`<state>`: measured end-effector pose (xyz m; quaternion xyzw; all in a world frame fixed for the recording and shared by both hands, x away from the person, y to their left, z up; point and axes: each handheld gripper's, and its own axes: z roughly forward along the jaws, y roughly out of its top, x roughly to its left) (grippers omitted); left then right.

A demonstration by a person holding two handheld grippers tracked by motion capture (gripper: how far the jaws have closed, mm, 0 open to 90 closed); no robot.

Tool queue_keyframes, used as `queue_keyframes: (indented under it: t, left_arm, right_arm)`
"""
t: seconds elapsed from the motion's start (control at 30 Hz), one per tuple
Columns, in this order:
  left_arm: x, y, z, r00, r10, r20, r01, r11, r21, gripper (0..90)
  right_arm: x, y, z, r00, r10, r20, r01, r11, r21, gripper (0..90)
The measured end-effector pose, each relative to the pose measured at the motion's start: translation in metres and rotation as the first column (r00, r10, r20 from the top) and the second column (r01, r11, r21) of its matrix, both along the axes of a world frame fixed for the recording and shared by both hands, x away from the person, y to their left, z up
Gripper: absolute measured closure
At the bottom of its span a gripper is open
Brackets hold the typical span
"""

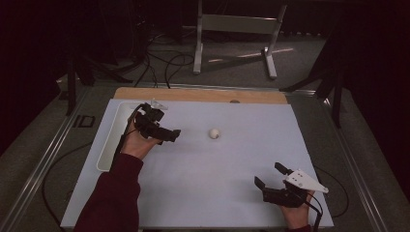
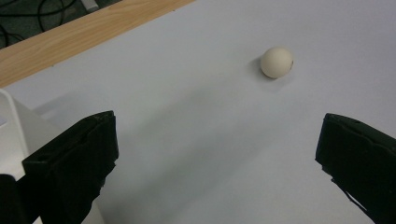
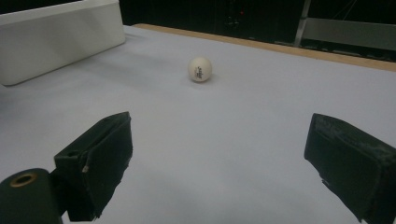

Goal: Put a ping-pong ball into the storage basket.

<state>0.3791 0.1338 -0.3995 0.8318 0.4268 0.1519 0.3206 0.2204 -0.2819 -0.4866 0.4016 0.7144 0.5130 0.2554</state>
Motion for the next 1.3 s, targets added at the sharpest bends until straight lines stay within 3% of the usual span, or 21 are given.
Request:
queue_keyframes:
  t: [0.43,0.8,1.3]
  left_arm:
    - [0.005,-0.01,-0.002,0.9997,-0.026,0.003,0.026,0.9996,0.007,0.0]
    - [0.011,-0.019,-0.007,0.9993,-0.036,-0.006,0.036,0.9992,-0.015,0.1]
    - [0.018,-0.033,-0.011,0.9979,-0.062,-0.018,0.062,0.9981,0.0,0.1]
  right_arm:
    - [0.0,0.0,0.0,1.0,0.001,0.0,-0.001,1.0,0.002,7.4]
    - [0.0,0.001,0.001,1.0,0.004,0.0,-0.004,1.0,0.003,7.4]
    - [0.0,0.001,0.001,1.0,0.006,0.002,-0.006,1.0,0.005,7.4]
